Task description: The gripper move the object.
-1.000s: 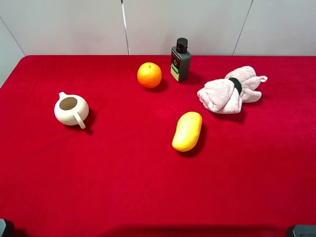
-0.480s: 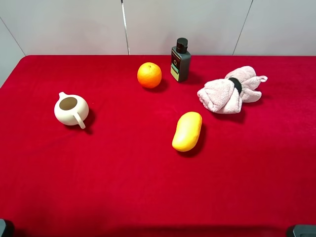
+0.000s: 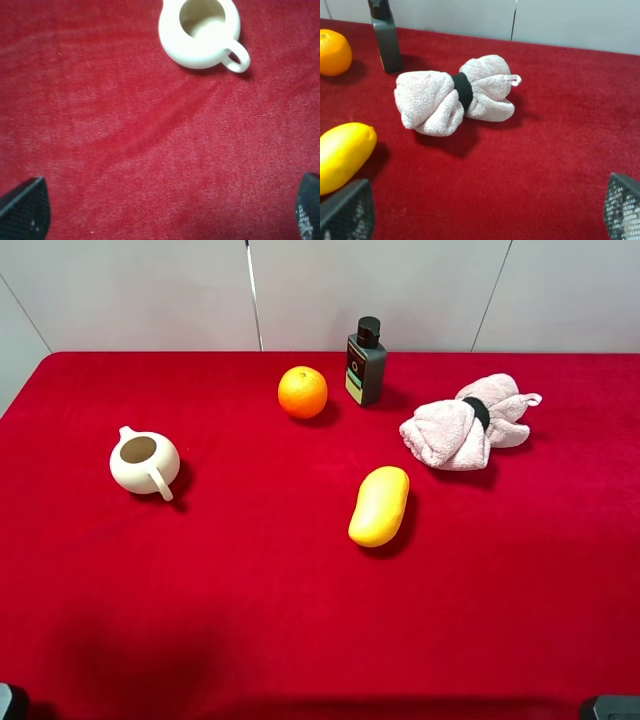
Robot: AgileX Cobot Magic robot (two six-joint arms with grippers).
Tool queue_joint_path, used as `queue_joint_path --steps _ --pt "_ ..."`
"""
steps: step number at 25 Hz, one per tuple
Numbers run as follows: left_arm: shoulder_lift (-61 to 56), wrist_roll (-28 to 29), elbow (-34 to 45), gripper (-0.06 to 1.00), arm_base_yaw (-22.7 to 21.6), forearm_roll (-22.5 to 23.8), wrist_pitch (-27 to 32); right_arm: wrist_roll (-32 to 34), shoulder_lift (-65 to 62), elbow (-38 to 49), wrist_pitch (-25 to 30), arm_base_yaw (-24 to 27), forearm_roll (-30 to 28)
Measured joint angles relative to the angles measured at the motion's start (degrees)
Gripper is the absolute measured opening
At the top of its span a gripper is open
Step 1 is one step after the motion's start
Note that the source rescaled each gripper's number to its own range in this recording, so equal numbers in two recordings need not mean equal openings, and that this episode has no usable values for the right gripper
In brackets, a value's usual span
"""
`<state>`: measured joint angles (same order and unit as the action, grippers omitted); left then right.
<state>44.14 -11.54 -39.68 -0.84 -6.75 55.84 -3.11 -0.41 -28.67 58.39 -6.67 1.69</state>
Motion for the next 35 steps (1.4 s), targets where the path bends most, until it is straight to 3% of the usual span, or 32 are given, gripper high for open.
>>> queue_joint_path --steps 15,35 --pt "17.8 -5.9 -0.4 0.98 0.0 -6.5 -9.8 0.0 0.0 0.0 0.0 0.0 0.0" --pt "43.1 -6.4 -9.1 0.98 11.0 -6.5 -20.5 0.0 0.0 0.0 0.0 0.0 0.0"
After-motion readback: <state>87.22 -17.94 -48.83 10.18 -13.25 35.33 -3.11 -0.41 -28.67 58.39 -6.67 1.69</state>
